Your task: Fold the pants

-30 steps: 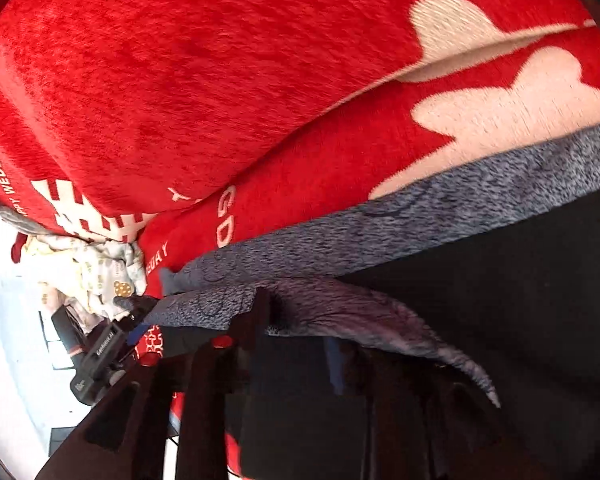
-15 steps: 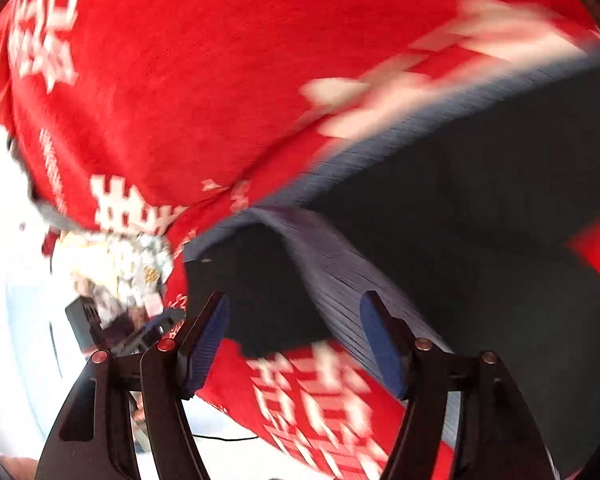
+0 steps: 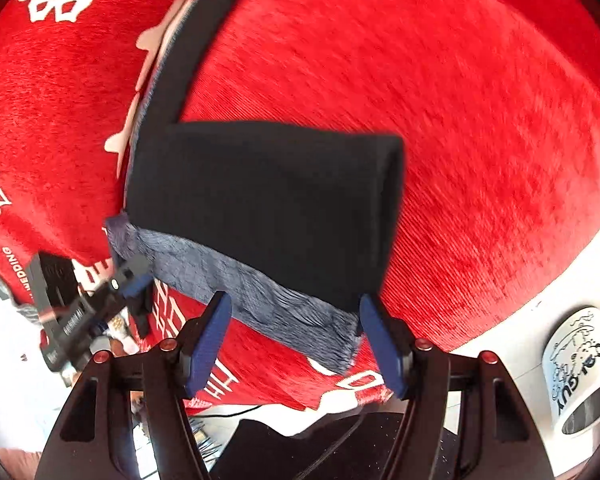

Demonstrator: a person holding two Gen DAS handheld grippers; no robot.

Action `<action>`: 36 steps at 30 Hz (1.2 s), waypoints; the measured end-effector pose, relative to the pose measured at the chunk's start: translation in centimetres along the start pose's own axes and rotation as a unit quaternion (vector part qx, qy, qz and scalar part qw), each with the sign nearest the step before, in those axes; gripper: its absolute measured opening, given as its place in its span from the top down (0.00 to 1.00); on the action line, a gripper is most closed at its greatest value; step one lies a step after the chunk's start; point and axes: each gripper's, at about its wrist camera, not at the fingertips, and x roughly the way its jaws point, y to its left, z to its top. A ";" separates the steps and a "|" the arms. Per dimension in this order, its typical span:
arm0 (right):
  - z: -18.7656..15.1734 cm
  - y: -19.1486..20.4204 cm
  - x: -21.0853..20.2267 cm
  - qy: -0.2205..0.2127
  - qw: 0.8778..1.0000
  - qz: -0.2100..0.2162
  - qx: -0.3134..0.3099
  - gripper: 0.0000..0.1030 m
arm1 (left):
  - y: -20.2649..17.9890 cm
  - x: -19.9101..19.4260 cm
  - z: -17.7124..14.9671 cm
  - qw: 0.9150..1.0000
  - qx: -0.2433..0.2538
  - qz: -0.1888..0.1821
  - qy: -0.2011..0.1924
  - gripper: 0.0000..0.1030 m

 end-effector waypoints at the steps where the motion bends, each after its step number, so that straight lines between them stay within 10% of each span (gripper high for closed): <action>1: -0.1 -0.5 0.6 0.008 1.000 0.016 0.001 0.38 | -0.3 0.4 0.2 1.000 0.003 -0.002 0.003 0.24; 3: -0.3 -1.1 1.3 0.018 0.999 0.029 0.002 0.50 | -0.3 1.5 0.4 1.000 0.010 -0.007 0.011 0.34; 5: -0.6 -1.5 1.5 0.026 0.999 0.037 0.004 0.93 | -0.9 2.3 0.6 1.000 0.020 -0.004 0.022 0.53; 6: -0.7 -1.6 1.2 0.025 0.999 0.046 0.007 0.93 | -1.1 2.4 0.7 0.999 0.024 -0.003 0.024 0.57; 16: 6.0 8.6 -6.1 -0.073 0.978 0.171 -0.092 0.93 | -3.7 -5.3 8.0 0.995 0.043 0.001 -0.089 0.62; 19: 11.6 11.5 -7.4 -0.114 0.972 0.174 -0.106 0.93 | -2.9 -7.2 12.4 0.989 0.035 0.034 -0.140 0.38; 24: 21.2 15.6 -6.9 -0.147 0.976 0.127 -0.100 0.87 | -1.1 -9.3 17.0 0.978 0.025 0.071 -0.193 0.35; 27: 23.3 17.2 -6.1 -0.128 0.981 0.072 -0.124 0.57 | 0.3 -8.5 16.8 0.978 0.019 0.100 -0.182 0.34; 28: 23.6 18.4 -6.2 -0.138 0.979 0.044 -0.145 0.23 | 0.9 -7.5 16.2 0.980 0.013 0.106 -0.165 0.34; 29: 23.8 18.8 -6.6 -0.151 0.975 0.035 -0.161 0.11 | 1.3 -6.7 15.8 0.982 0.010 0.113 -0.154 0.34; 33: 23.3 19.1 -8.2 -0.166 0.970 0.012 -0.178 0.14 | 3.2 -2.4 12.6 0.982 0.001 0.161 -0.094 0.34; 36: 22.8 16.7 -7.3 -0.157 0.976 -0.026 -0.150 0.38 | 4.3 -0.7 10.8 0.982 -0.021 0.172 -0.074 0.34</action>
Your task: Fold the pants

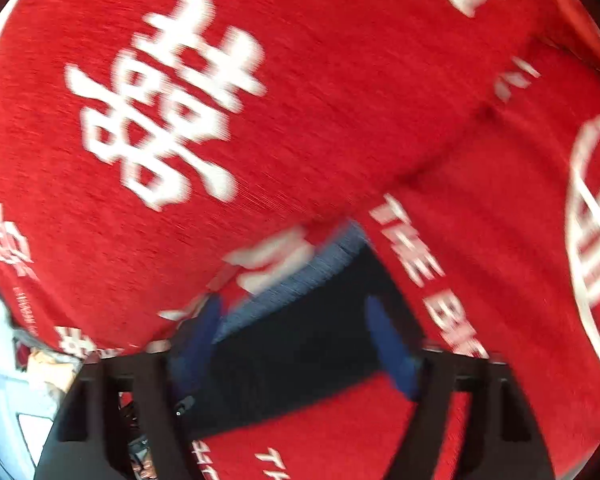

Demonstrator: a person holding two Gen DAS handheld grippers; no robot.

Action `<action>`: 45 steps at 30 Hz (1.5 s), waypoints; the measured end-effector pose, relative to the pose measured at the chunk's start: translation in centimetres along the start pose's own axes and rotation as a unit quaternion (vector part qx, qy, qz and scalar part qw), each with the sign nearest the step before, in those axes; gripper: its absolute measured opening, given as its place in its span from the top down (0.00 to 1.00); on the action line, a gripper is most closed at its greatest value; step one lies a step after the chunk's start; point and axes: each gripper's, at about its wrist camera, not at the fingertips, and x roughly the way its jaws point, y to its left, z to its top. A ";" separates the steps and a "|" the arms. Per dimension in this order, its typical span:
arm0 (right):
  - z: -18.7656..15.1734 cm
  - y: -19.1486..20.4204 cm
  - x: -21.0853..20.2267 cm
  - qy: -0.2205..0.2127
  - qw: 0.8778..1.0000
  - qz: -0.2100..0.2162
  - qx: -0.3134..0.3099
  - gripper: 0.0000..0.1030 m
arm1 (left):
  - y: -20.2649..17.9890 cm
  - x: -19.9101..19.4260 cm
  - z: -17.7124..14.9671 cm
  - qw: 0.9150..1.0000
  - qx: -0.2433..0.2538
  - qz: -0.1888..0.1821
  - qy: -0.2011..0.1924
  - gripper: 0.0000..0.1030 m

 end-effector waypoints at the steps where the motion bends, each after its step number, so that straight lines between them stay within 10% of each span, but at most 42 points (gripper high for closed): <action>1: -1.4 -1.6 0.9 0.016 0.999 -0.009 0.028 0.45 | 0.2 0.4 -0.4 1.000 -0.010 0.001 0.004 0.34; 4: -3.7 -5.3 4.1 0.056 0.993 -0.004 0.101 0.52 | 1.1 1.3 -1.3 0.999 -0.033 0.003 0.015 0.34; 7: -4.5 -7.0 6.5 0.058 0.987 0.019 0.148 0.95 | 0.9 1.6 -1.3 0.999 -0.031 0.013 0.018 0.34; 10: -4.0 -5.2 5.2 0.019 0.993 0.052 0.104 0.95 | 0.8 1.8 -1.8 0.999 -0.021 0.019 0.019 0.34; 14: -5.1 -6.6 5.9 0.069 0.992 -0.032 0.101 0.85 | -0.1 2.4 -1.5 0.999 -0.022 0.026 0.025 0.34; 19: -5.8 -9.4 6.7 0.036 0.981 0.062 0.180 0.63 | 0.0 3.2 -1.5 0.999 -0.031 0.022 0.025 0.33; 23: -5.1 -9.0 8.4 0.039 0.975 0.078 0.205 0.86 | -0.4 3.3 -1.5 0.999 -0.021 0.030 0.021 0.29; 32: -4.6 -9.0 7.5 0.048 0.982 0.004 0.182 0.74 | -0.4 4.0 -1.2 0.999 -0.016 0.026 0.027 0.28; 35: -5.2 -7.5 5.4 0.036 0.985 -0.040 0.163 0.48 | 0.5 3.2 -1.5 0.999 -0.015 0.022 0.031 0.28; 45: -11.9 5.1 2.3 0.055 0.997 -0.044 0.014 0.46 | 7.4 -0.6 -4.3 0.999 -0.042 0.006 0.014 0.28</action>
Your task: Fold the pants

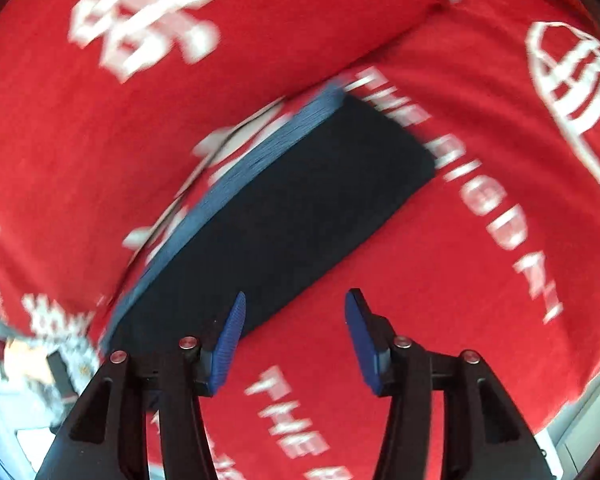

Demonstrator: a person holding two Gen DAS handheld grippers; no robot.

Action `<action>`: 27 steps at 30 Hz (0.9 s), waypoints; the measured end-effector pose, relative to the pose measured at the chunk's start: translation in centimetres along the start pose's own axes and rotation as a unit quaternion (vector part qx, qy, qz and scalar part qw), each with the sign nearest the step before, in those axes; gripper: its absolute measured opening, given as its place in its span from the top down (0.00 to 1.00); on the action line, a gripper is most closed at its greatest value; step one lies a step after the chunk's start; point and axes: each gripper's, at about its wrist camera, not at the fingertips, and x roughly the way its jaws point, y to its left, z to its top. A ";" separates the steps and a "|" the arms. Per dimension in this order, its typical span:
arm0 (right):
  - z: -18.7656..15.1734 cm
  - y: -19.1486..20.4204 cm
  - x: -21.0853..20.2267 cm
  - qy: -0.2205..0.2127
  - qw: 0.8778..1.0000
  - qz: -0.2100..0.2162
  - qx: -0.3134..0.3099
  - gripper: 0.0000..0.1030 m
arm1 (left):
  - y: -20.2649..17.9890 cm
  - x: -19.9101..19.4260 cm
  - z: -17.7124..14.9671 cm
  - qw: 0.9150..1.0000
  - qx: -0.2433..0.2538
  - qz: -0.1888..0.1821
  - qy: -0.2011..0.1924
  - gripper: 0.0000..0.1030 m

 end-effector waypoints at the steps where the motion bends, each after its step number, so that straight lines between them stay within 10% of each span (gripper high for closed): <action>1: -0.7 1.4 0.2 0.004 1.000 0.003 -0.009 0.46 | 0.9 -0.4 -0.3 1.000 0.004 0.000 -0.002 0.28; 14: -16.5 24.4 9.0 0.094 0.984 0.038 -0.146 0.42 | 17.9 -6.4 -6.2 0.999 0.033 0.005 -0.009 0.28; 27: -24.5 40.6 15.3 0.174 0.946 0.101 -0.255 0.42 | 31.7 -7.3 -11.1 0.995 -0.097 0.034 0.002 0.28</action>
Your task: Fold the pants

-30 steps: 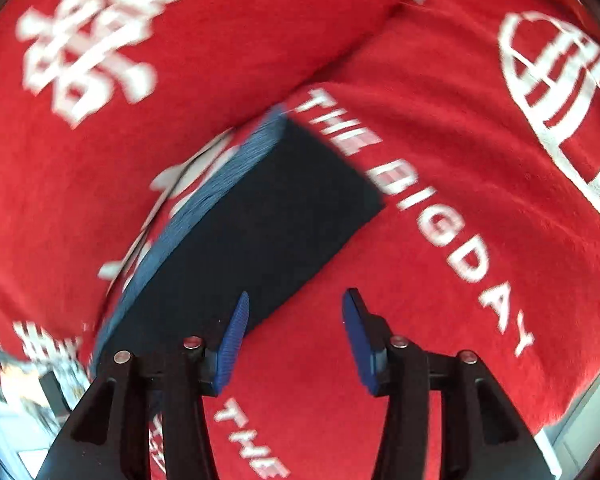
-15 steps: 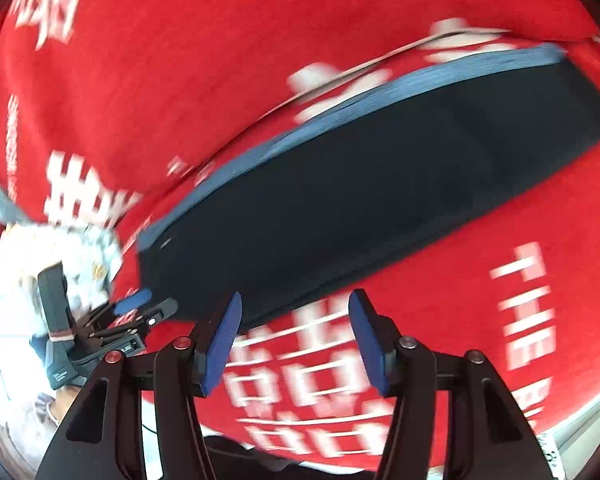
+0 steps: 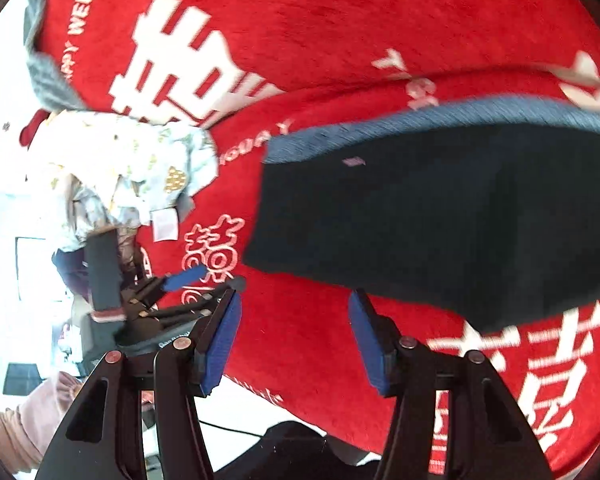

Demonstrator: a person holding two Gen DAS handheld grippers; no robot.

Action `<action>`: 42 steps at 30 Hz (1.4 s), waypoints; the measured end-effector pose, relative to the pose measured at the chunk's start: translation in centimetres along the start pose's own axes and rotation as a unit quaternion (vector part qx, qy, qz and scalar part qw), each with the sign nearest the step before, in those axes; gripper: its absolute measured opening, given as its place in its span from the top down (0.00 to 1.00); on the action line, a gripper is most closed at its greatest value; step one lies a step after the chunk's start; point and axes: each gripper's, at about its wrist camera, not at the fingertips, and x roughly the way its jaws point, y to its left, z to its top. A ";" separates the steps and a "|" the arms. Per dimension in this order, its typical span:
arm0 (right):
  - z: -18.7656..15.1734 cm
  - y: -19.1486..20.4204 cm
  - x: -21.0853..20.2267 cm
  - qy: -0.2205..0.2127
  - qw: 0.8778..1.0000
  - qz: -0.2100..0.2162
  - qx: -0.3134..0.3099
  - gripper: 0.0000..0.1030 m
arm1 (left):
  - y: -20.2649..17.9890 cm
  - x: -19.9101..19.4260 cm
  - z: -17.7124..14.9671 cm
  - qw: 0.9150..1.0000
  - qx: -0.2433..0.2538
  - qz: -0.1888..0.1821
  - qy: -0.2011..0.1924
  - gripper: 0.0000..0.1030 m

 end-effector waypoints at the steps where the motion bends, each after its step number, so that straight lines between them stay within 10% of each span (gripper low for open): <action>1: 0.6 0.6 0.0 -0.002 1.000 -0.006 -0.011 0.40 | 0.4 0.1 0.1 1.000 -0.005 -0.003 0.000 0.28; 21: 5.8 4.0 3.8 0.026 0.984 -0.092 -0.153 0.38 | 5.8 1.1 -1.0 0.999 -0.037 -0.025 -0.030 0.28; 42: 15.2 9.0 21.6 0.148 0.900 -0.165 -0.376 0.38 | 5.2 7.1 2.6 0.988 -0.020 -0.140 -0.056 0.28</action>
